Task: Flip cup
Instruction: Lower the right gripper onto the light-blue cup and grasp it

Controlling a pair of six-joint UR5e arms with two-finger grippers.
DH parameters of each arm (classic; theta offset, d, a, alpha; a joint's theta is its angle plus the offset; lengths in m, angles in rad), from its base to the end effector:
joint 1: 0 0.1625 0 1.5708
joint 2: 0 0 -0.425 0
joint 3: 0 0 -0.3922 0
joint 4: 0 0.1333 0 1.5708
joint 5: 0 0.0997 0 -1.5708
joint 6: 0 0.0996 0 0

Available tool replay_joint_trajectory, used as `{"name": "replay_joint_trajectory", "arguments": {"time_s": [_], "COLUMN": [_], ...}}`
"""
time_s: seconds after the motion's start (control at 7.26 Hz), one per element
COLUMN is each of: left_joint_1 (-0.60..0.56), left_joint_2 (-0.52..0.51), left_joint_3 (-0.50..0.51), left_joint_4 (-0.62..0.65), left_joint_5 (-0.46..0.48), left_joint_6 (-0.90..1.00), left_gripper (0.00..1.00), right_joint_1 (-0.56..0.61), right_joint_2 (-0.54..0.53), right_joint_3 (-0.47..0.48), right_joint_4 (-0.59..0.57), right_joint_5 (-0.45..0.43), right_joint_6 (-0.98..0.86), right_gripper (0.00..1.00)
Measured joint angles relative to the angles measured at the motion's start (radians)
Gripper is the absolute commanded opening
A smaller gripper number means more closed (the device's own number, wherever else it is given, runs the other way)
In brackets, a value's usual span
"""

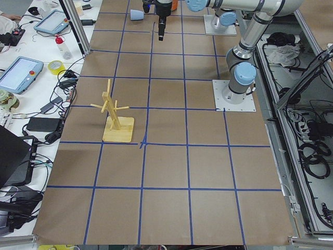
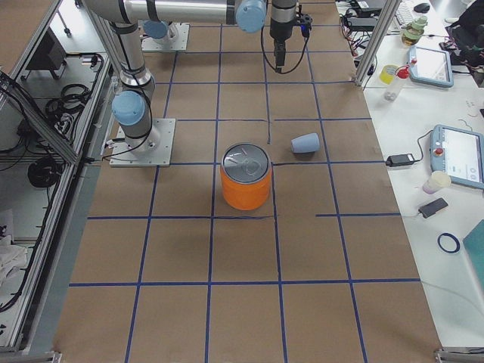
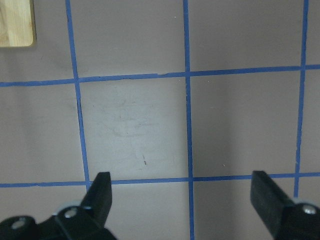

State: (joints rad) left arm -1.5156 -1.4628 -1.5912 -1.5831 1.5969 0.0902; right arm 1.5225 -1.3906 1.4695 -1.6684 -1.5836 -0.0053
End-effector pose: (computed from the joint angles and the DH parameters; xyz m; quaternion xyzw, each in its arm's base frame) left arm -0.1056 -0.4583 0.5275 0.0170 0.9991 -0.0366 0.0157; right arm 0.1044 -0.5744 0.4520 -0.0216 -0.9997 0.0092 0.0067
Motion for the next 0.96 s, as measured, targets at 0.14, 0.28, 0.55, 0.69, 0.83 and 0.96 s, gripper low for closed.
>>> {"name": "replay_joint_trajectory", "arguments": {"time_s": [0.14, 0.28, 0.55, 0.69, 0.83, 0.96], "left_joint_1": [0.000, 0.000, -0.001, -0.001, -0.001, 0.000], "left_joint_2": [0.001, 0.002, 0.002, -0.003, -0.014, -0.028], "left_joint_3": [-0.003, -0.005, -0.004, 0.001, 0.015, 0.042], "left_joint_4": [-0.002, -0.003, -0.002, -0.001, -0.010, -0.035], "left_joint_5": [0.000, -0.001, 0.000, 0.003, 0.006, 0.009], "left_joint_6": [-0.001, -0.001, -0.001, -0.001, 0.000, 0.002], "left_gripper": [1.00, 1.00, 1.00, 1.00, 1.00, 1.00], "right_joint_1": [-0.039, -0.077, -0.138, -0.149, -0.159, -0.172], "right_joint_2": [0.057, 0.114, 0.218, 0.261, 0.308, 0.348], "right_joint_3": [0.002, 0.004, 0.012, 0.023, 0.036, 0.044], "right_joint_4": [-0.051, -0.111, -0.227, -0.288, -0.365, -0.429], "right_joint_5": [0.002, 0.003, 0.005, 0.005, 0.004, 0.004], "right_joint_6": [-0.014, -0.044, -0.116, -0.150, -0.204, -0.254], "right_gripper": [1.00, 1.00, 1.00, 1.00, 1.00, 1.00]}}
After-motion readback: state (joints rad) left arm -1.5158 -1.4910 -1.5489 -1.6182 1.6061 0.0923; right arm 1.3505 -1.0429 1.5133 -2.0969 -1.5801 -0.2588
